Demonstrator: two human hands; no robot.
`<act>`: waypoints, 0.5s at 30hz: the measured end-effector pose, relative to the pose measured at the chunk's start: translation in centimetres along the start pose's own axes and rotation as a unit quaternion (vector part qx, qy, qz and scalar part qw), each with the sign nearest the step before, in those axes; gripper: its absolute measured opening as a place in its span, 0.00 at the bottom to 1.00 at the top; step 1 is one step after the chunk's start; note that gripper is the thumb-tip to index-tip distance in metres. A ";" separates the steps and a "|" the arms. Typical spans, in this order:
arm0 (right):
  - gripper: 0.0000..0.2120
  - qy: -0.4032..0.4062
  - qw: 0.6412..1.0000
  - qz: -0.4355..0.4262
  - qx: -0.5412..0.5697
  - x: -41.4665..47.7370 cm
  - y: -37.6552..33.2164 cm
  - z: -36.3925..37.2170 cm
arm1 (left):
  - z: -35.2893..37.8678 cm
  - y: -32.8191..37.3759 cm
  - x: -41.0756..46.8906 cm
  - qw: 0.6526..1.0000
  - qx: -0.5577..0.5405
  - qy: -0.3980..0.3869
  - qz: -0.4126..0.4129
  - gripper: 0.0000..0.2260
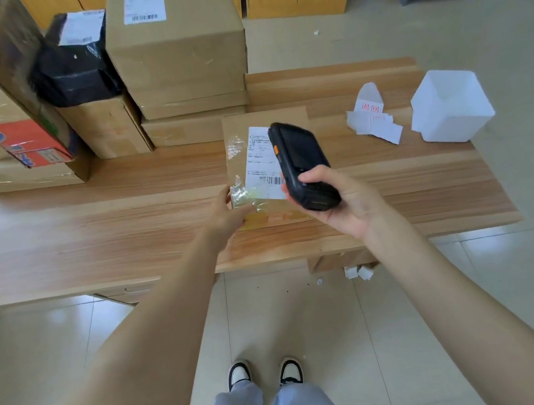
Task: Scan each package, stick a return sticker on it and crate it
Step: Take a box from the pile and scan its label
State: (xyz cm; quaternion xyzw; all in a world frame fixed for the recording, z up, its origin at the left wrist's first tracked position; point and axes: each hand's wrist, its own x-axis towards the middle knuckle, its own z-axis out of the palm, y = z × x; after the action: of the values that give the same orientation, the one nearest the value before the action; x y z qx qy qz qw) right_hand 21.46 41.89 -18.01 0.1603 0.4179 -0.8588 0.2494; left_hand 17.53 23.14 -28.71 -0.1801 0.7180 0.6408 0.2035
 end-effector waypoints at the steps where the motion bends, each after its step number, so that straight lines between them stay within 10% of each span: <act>1: 0.11 0.008 1.000 0.007 -0.002 -0.1 0.6 0.2 | 0.0 -0.1 -0.2 1.000 -0.002 -0.001 0.007 0.33; 15: 0.29 0.139 0.987 0.065 -0.053 -2.3 6.0 0.6 | 0.1 -0.8 -2.0 0.998 0.014 -0.003 0.063 0.31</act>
State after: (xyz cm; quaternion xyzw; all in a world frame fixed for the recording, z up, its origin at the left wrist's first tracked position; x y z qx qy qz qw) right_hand 26.70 38.99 -20.36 0.2910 0.4821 -0.7868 0.2525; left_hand 19.69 23.14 -28.35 -0.1296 0.7361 0.6430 0.1670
